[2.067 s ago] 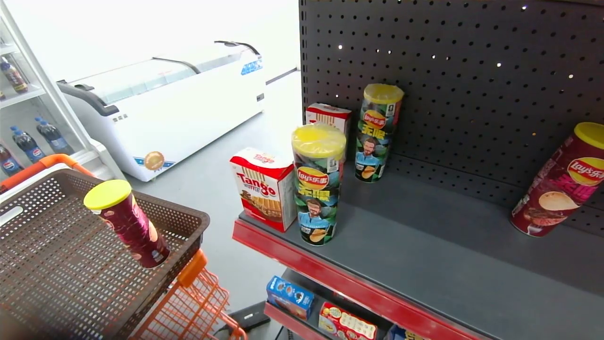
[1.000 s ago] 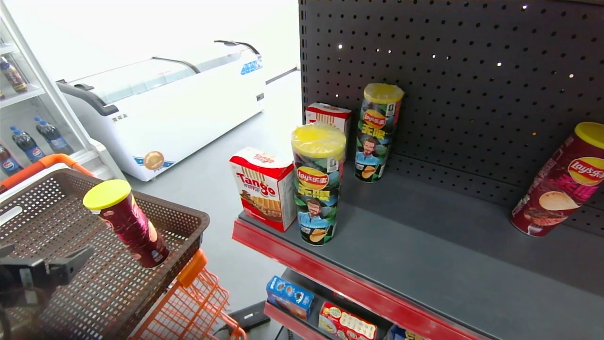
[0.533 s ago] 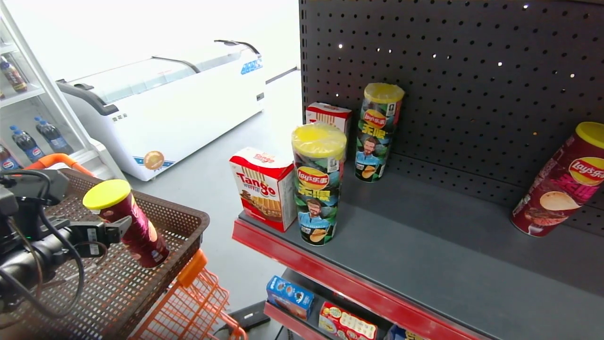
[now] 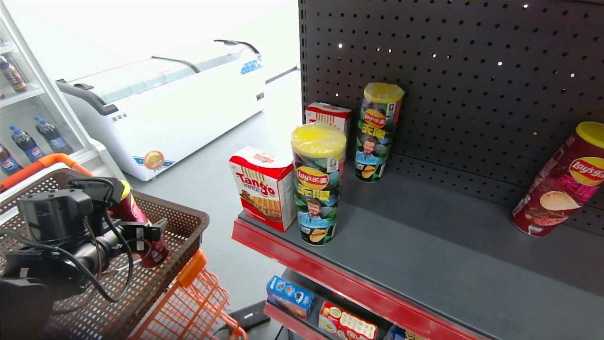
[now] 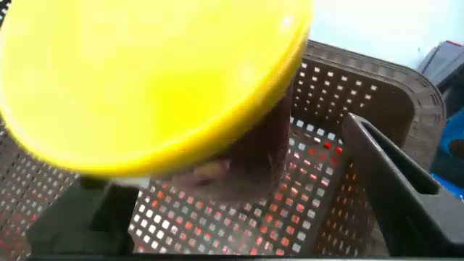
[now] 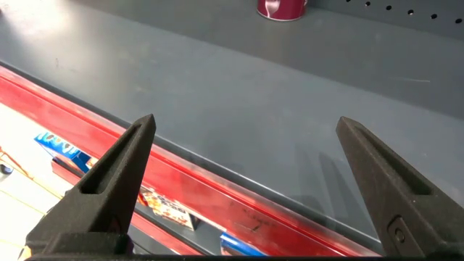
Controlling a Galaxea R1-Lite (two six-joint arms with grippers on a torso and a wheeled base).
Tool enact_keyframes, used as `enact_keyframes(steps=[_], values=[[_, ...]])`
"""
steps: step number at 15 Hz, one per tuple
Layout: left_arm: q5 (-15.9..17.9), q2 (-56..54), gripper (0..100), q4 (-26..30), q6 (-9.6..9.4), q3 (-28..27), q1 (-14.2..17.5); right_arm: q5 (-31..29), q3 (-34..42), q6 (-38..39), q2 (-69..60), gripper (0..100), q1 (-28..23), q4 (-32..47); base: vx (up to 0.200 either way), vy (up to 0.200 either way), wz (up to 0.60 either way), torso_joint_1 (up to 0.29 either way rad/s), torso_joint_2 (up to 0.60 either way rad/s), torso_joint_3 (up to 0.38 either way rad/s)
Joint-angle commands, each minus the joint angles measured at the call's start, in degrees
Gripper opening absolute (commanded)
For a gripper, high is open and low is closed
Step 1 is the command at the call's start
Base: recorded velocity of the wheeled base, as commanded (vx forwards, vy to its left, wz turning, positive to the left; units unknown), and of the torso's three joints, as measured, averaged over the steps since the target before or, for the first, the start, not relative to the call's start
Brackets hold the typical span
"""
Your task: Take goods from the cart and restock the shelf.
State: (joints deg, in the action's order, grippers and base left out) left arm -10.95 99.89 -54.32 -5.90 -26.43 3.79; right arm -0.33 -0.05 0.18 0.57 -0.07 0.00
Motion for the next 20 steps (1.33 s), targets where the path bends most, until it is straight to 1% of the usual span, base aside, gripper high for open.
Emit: enact_keyframes(steps=[1,3,8,9,10,11,15,17,20], values=[[-0.04,3.65,100,-1.75,0.01,-0.64,0.78,-0.02,0.05,-0.01,0.04,100,-0.01,0.00,0.000,0.000,0.00,0.000,0.00,0.000],[-0.04,6.28,100,-4.21,0.01,-1.70,1.48,-0.02,-0.04,-0.01,0.04,100,-0.01,0.00,0.000,0.000,0.00,0.000,0.00,0.000],[-0.13,9.45,100,-5.62,0.54,-5.56,2.62,-0.02,0.05,-0.01,0.04,100,-0.01,0.00,0.000,0.000,0.00,0.000,0.00,0.000],[-0.13,9.89,0,-6.76,0.71,-5.91,2.62,-0.02,-0.04,-0.01,0.04,100,-0.01,0.00,0.000,0.000,0.00,0.000,0.00,0.000],[0.14,10.85,0,-8.08,1.59,-7.50,2.62,-0.02,0.05,-0.01,0.04,100,-0.01,0.00,0.000,0.000,0.00,0.000,0.00,0.000],[0.05,11.47,0,-7.99,1.68,-9.25,2.54,-0.02,0.05,-0.01,0.04,100,-0.01,0.00,0.000,0.000,0.00,0.000,0.00,0.000],[0.14,11.64,0,-8.26,0.98,-9.87,2.10,-0.02,-0.04,-0.01,0.04,100,-0.01,0.00,0.000,0.000,0.00,0.000,0.00,0.000],[0.14,11.12,0,-8.17,1.07,-9.87,1.66,-0.02,-0.04,-0.01,0.04,100,-0.01,0.00,0.000,0.000,0.00,0.000,0.00,0.000],[0.22,5.05,0,-6.94,1.07,-8.38,-0.45,-0.02,-0.04,-0.01,0.04,100,-0.01,0.00,0.000,0.000,0.00,0.000,0.00,0.000]])
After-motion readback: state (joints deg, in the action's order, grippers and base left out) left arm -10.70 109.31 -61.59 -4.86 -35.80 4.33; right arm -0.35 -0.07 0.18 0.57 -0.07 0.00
